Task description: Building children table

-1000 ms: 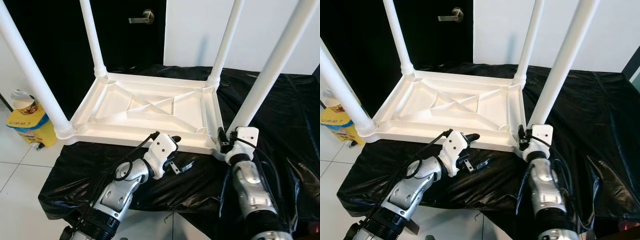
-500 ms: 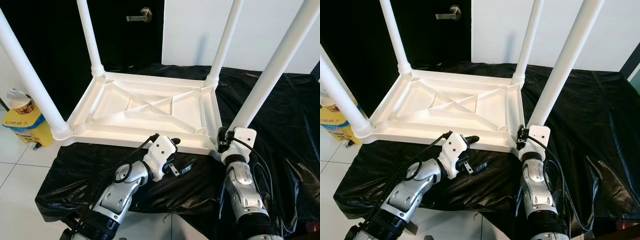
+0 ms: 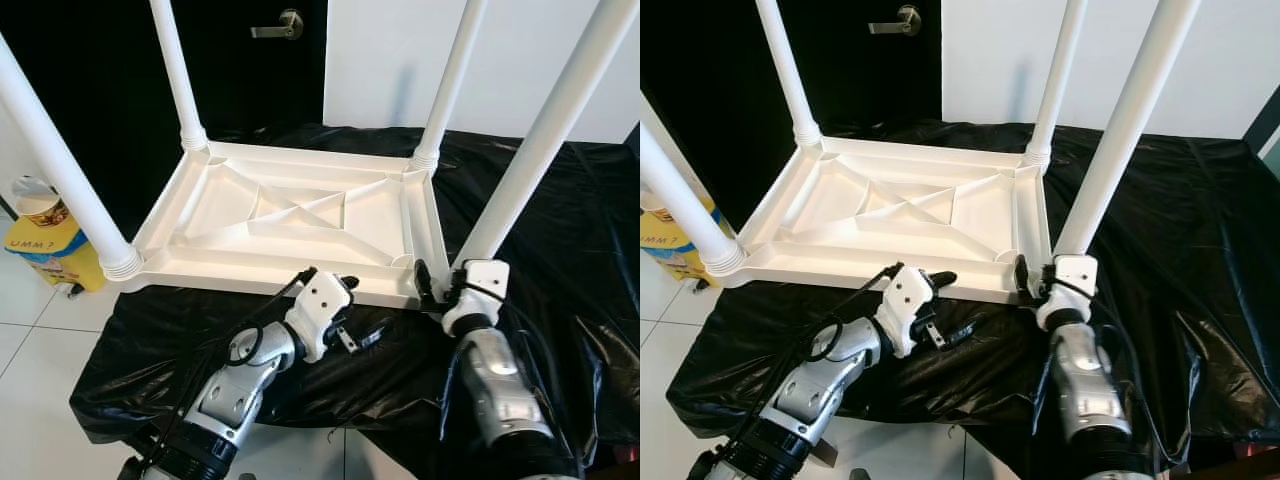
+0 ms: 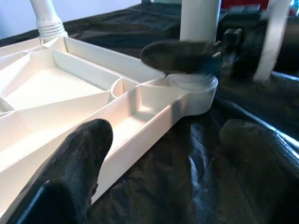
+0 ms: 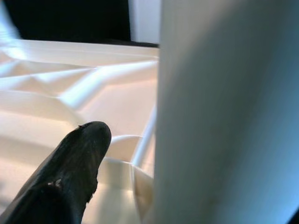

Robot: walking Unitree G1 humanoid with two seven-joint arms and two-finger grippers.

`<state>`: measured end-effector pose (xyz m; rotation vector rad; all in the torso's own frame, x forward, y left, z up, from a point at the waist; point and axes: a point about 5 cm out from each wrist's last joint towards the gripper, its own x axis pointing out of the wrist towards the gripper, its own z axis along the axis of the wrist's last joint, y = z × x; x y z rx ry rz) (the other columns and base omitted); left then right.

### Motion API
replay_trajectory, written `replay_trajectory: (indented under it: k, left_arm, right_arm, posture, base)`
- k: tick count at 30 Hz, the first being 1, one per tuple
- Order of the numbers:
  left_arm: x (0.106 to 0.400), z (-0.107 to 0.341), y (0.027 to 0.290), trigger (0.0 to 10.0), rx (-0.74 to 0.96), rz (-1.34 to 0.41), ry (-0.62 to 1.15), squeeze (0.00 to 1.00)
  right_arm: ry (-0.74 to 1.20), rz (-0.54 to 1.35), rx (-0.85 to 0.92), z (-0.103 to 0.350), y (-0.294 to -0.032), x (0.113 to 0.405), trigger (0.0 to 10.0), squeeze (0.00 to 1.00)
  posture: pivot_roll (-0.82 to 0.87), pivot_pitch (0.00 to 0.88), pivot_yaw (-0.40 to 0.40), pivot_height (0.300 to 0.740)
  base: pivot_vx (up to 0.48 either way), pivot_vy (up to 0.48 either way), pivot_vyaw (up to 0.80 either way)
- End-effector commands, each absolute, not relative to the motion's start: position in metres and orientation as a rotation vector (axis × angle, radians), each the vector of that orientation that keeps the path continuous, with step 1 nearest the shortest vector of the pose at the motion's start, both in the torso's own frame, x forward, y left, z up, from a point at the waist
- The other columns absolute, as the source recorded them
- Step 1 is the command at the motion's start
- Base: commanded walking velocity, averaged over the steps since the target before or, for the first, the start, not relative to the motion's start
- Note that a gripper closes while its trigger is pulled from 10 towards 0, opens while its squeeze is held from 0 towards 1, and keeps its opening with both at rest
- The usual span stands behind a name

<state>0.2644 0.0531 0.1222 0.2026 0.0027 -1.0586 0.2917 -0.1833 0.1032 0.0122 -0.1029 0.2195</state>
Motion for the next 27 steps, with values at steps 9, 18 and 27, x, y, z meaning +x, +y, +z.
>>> replay_trajectory:
  k: [9,18,27]
  left_arm:
    - [0.267,0.124,0.052,10.0,0.237,-1.073,0.003,0.0]
    - [0.269,0.124,0.051,10.0,0.246,-1.075,0.003,0.0]
    - [0.271,0.125,0.05,10.0,0.245,-1.07,-0.004,0.0]
  right_arm:
    - [-0.069,0.45,-0.058,0.107,-0.196,0.296,10.0,0.0]
    - [-0.046,0.555,-0.12,0.112,-0.202,0.308,10.0,0.0]
    - [-0.031,0.569,-0.143,0.11,-0.205,0.311,0.0,0.0]
  posture:
    - [-0.01,0.0,-0.012,0.74]
    - [-0.02,0.0,-0.005,0.74]
    - [-0.02,0.0,-0.02,0.74]
  base:
    - [0.0,0.0,0.0]
    - [0.0,0.0,0.0]
    - [0.0,0.0,0.0]
